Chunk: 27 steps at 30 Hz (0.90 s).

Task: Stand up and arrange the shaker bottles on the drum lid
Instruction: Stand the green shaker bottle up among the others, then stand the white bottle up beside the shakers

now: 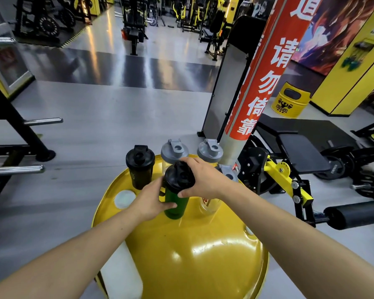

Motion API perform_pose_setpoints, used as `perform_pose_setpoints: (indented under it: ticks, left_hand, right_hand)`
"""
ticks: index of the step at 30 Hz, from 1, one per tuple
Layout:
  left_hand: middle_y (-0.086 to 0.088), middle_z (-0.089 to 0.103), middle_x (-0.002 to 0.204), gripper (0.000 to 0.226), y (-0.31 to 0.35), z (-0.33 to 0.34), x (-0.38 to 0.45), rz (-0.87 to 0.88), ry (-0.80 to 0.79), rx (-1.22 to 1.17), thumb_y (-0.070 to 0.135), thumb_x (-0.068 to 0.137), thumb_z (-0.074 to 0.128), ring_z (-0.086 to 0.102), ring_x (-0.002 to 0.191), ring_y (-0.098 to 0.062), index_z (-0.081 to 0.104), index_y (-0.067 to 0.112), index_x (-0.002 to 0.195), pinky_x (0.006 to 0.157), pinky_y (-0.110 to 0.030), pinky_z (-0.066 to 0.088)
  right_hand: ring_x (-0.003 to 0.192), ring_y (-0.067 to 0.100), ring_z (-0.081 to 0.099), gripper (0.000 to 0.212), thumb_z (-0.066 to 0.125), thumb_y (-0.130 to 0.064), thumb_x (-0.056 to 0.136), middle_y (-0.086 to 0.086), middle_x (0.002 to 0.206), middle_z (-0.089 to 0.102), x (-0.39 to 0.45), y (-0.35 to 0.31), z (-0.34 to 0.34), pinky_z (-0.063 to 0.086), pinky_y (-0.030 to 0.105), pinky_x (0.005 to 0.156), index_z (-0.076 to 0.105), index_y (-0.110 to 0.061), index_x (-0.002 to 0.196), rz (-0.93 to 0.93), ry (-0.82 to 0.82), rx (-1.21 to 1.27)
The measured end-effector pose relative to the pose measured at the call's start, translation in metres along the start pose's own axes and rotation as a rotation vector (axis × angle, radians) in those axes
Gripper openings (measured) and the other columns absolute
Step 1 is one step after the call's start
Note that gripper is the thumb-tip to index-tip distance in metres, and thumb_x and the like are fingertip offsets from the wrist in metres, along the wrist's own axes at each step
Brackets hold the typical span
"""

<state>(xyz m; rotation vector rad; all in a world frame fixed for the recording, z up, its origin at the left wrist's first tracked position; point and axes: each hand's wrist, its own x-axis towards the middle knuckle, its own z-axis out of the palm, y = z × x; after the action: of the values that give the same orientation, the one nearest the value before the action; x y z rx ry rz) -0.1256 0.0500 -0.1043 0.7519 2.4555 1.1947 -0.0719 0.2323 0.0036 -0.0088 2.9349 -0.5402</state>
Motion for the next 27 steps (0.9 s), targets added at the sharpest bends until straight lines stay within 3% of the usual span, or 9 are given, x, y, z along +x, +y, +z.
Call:
perform_pose_setpoints:
  ticks: [5,7,10,14,18,21,27]
  left_hand:
    - [0.009,0.061,0.121,0.075,-0.003,-0.018,-0.005,-0.040,-0.087,0.102,0.034,0.077,0.084,0.063,0.103,-0.011,0.044,0.025,0.140,0.081,-0.027,0.055]
    - [0.010,0.063,0.114,0.057,-0.001,-0.029,-0.010,-0.035,-0.103,0.140,0.034,0.082,0.079,0.064,0.099,-0.009,0.053,0.025,0.133,0.082,-0.027,0.056]
    - [0.015,0.064,0.101,0.033,-0.005,-0.050,-0.022,-0.059,-0.127,0.196,0.035,0.091,0.070,0.064,0.093,-0.009,0.061,0.026,0.121,0.081,-0.026,0.053]
    - [0.016,0.061,0.089,0.011,-0.026,-0.078,-0.046,-0.099,-0.115,0.270,0.029,0.094,0.064,0.059,0.082,-0.009,0.065,0.027,0.105,0.071,-0.020,0.044]
    - [0.013,0.062,0.081,0.009,-0.049,-0.100,-0.075,-0.177,-0.114,0.314,0.024,0.091,0.065,0.058,0.070,-0.006,0.061,0.032,0.087,0.066,-0.022,0.046]
    - [0.004,0.070,0.095,0.009,-0.067,-0.108,-0.098,-0.247,-0.142,0.327,0.033,0.085,0.066,0.065,0.087,-0.018,0.067,0.031,0.094,0.080,-0.033,0.054]
    - [-0.003,0.072,0.101,0.012,-0.088,-0.109,-0.134,-0.352,-0.112,0.349,0.030,0.089,0.068,0.067,0.095,-0.021,0.067,0.024,0.099,0.083,-0.029,0.052]
  right_hand:
    - [0.136,0.025,0.044,0.107,0.075,-0.065,0.071,0.003,0.154,0.036,-0.005,-0.013,-0.012,0.046,0.039,0.104,0.023,-0.024,0.155,-0.024,-0.006,-0.073]
    - [0.132,0.024,0.047,0.088,0.067,-0.062,0.082,0.002,0.151,0.042,-0.009,-0.025,-0.020,0.046,0.038,0.102,0.032,-0.023,0.152,-0.094,0.095,-0.081]
    - [0.116,0.020,0.056,0.046,0.060,-0.042,0.093,-0.002,0.130,0.056,-0.009,-0.052,-0.021,0.051,0.038,0.093,0.055,-0.024,0.134,-0.255,0.214,-0.093]
    - [0.102,0.018,0.059,0.024,0.058,-0.029,0.094,-0.001,0.112,0.063,-0.004,-0.088,0.011,0.051,0.036,0.084,0.067,-0.021,0.115,-0.450,0.096,-0.135]
    - [0.110,0.026,0.058,0.027,0.060,-0.026,0.095,0.004,0.116,0.062,0.002,-0.107,0.058,0.050,0.042,0.085,0.065,-0.018,0.120,-0.605,-0.082,-0.262]
    - [0.118,0.031,0.055,0.037,0.063,-0.020,0.093,0.008,0.126,0.060,0.008,-0.113,0.090,0.050,0.044,0.089,0.061,-0.018,0.130,-0.704,-0.183,-0.397]
    - [0.133,0.033,0.042,0.070,0.068,-0.002,0.081,0.009,0.149,0.045,0.010,-0.121,0.132,0.048,0.045,0.088,0.052,-0.031,0.142,-1.035,-0.240,-0.608]
